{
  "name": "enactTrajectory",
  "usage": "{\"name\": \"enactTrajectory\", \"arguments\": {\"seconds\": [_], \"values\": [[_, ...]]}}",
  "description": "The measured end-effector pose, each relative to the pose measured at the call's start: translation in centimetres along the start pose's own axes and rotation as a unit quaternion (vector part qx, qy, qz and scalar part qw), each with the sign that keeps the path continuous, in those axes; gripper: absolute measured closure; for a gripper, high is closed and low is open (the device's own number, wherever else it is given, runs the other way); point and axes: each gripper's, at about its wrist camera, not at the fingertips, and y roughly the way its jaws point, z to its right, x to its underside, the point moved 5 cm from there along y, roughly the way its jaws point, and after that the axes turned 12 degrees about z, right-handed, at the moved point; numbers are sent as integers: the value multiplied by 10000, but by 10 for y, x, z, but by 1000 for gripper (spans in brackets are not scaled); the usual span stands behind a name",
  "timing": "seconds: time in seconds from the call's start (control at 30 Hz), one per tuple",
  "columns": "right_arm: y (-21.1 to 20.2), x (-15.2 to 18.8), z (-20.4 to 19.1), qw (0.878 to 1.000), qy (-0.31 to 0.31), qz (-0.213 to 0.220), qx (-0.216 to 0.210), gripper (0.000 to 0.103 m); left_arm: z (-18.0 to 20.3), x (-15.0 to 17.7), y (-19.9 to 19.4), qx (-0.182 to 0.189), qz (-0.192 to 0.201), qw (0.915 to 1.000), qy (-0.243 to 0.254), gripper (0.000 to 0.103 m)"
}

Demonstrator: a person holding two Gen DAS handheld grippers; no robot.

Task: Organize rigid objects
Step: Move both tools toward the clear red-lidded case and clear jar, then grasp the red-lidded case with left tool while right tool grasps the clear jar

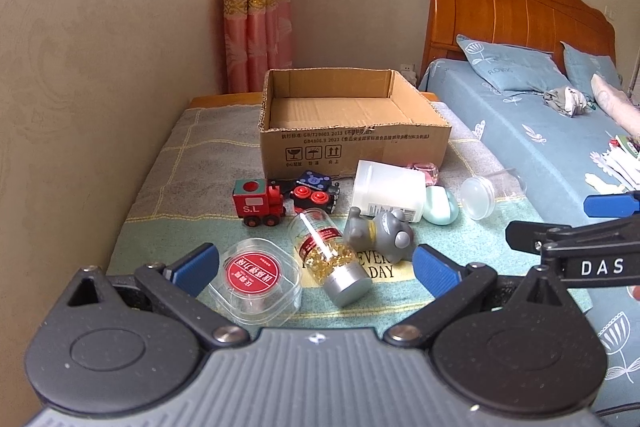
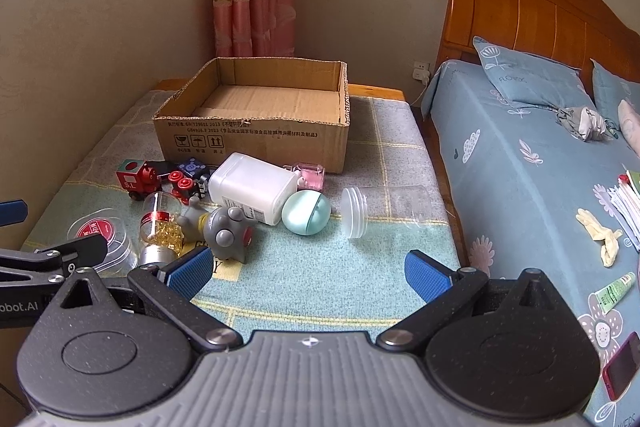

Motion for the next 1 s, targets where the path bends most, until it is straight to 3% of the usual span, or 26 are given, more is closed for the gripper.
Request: {"name": "enactTrajectory", "arguments": {"seconds": [0.23,0.5,0.73,1.0], "values": [[15,4,7,9998,-50,41,-165,0,-15,12,14,49,-89,9998,195,1],[47,27,29,9993,15,-384,-46,0,-35,40,35,259,-419,9983,297,1],[62,42,47,9977,146,-645,124,0,-52,67,60,64,-840,9953,480,1],[76,48,50,9969,100,-772,92,0,-63,68,81,16,-913,9941,579,1]]}}
